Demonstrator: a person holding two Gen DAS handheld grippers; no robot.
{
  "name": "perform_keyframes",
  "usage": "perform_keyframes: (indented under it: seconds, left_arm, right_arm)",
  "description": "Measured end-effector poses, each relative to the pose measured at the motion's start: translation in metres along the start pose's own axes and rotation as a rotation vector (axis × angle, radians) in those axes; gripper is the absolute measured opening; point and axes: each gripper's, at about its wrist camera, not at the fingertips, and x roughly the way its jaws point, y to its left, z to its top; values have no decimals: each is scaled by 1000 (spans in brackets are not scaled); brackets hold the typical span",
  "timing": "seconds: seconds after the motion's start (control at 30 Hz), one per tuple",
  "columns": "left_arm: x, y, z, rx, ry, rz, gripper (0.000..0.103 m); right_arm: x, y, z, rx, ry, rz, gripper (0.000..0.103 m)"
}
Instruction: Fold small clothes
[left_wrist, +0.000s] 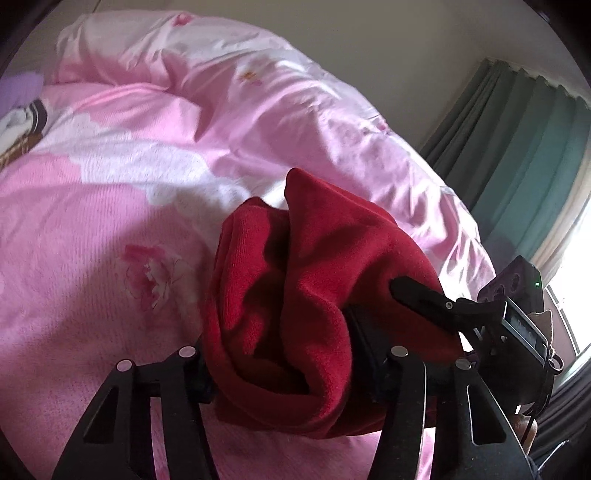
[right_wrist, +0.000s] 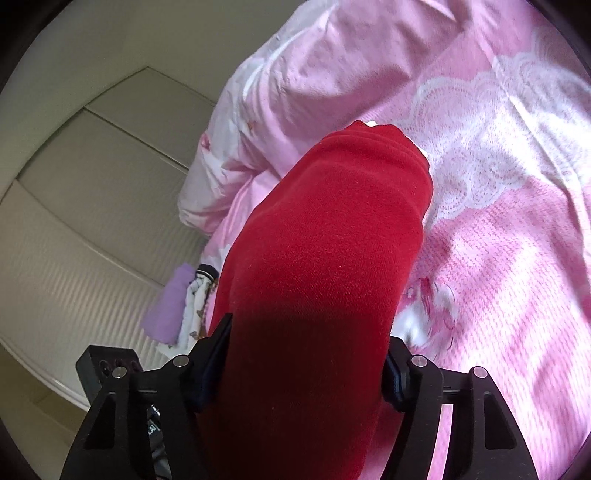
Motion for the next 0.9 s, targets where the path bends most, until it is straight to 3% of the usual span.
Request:
perform_keyframes:
  seconds: [0.27, 0.5, 0.7, 0.9]
  left_arm:
    - [-41, -21, 21, 22, -7, -36, 55]
    - [-110, -18, 57, 49, -66, -11, 55]
    - [-185, 24, 105, 53, -148, 68, 55]
    - [-264, 100, 168, 57, -221, 201, 56]
  right_arm:
    - [-36, 41, -1, -14, -42, 23, 66]
    - [-33, 112, 3, -64, -60, 81, 66]
    - [17, 195, 7, -117, -42, 176, 66]
    - [111, 293, 12, -161, 6, 293, 66]
